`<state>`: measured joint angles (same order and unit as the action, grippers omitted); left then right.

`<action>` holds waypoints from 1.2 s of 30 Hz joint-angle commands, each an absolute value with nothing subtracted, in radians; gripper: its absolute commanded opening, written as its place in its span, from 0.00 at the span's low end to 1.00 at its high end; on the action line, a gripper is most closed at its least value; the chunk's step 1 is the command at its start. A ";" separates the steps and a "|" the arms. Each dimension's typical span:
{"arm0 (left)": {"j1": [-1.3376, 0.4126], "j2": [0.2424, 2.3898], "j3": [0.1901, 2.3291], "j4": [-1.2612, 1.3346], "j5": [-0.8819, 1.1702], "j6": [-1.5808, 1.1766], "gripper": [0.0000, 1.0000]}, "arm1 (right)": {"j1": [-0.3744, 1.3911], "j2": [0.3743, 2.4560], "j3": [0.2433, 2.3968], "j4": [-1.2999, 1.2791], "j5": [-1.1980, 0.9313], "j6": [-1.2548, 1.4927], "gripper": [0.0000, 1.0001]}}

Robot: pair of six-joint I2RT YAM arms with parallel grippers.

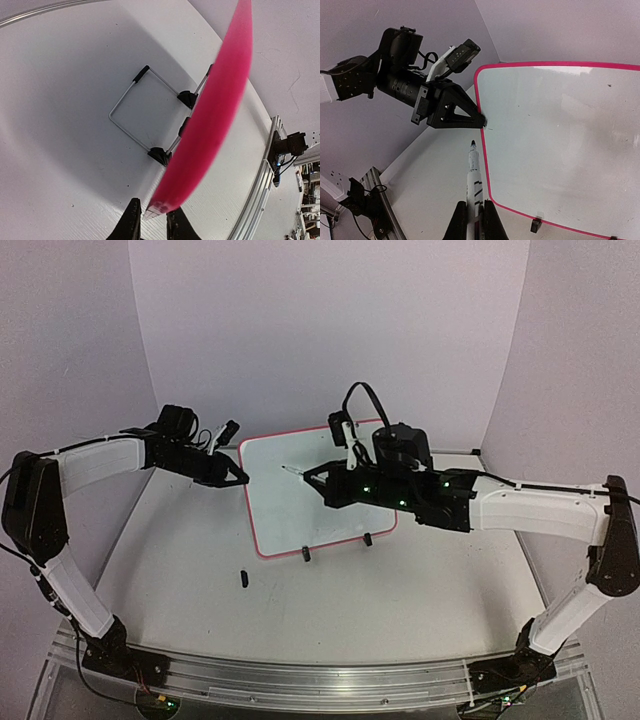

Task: Write a sentence on the whiteboard
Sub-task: Hold the whiteboard with the whiteboard.

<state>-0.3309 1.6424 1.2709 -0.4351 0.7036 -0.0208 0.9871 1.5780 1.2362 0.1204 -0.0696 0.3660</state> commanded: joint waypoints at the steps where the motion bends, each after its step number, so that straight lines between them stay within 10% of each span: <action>1: -0.330 1.644 1.288 -0.394 0.728 0.028 0.15 | 0.991 1.621 1.314 0.114 -0.081 0.349 0.00; 9: -0.331 1.642 1.277 -0.396 0.726 0.053 0.00 | 0.990 1.706 1.407 0.089 -0.080 0.343 0.00; 36: -0.331 1.632 1.250 -0.410 0.707 0.102 0.00 | 0.957 1.946 1.657 0.089 -0.086 0.310 0.00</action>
